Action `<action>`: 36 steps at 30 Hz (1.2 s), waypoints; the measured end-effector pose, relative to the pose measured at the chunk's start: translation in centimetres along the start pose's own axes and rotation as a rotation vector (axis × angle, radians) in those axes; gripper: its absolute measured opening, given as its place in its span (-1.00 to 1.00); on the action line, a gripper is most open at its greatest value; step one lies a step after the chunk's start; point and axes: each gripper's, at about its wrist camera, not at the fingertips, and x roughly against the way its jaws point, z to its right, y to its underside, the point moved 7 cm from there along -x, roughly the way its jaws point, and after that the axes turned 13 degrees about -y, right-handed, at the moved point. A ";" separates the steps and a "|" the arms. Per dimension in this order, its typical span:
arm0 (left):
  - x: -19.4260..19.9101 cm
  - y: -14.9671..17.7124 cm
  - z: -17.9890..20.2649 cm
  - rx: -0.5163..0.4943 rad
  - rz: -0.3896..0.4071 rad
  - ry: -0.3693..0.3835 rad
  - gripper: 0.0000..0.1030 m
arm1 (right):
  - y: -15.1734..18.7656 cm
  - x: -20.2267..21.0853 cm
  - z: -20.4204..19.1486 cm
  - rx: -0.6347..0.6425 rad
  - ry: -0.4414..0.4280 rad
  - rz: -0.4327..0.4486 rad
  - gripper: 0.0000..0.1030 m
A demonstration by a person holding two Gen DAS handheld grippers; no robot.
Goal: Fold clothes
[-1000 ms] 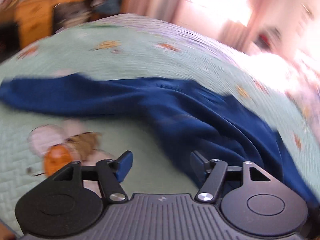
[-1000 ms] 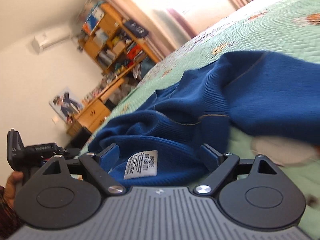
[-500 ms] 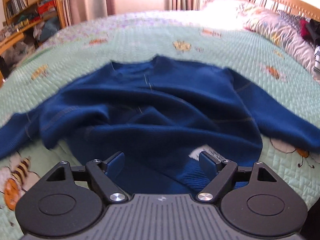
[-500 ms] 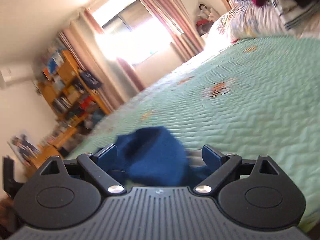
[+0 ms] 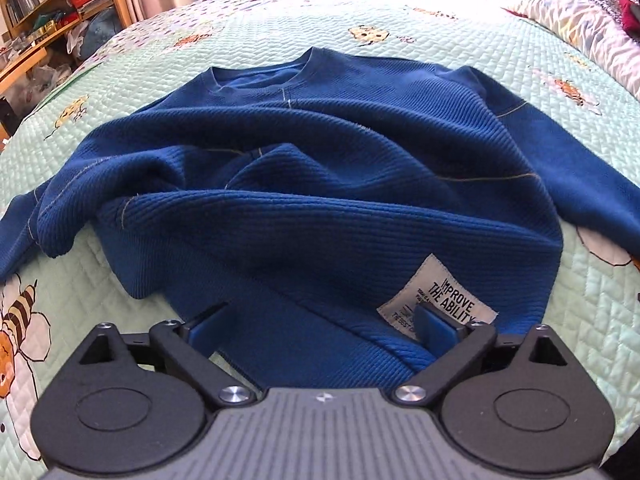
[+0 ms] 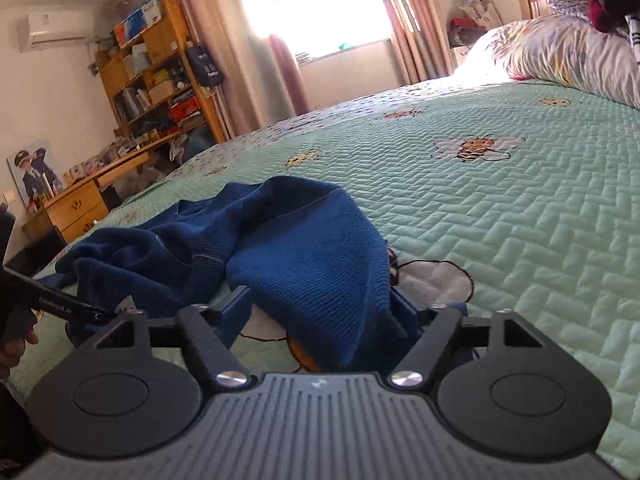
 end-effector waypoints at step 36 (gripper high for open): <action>-1.2 -0.4 0.0 -0.005 -0.053 0.019 0.99 | -1.9 -0.4 1.6 0.107 0.056 -0.123 0.66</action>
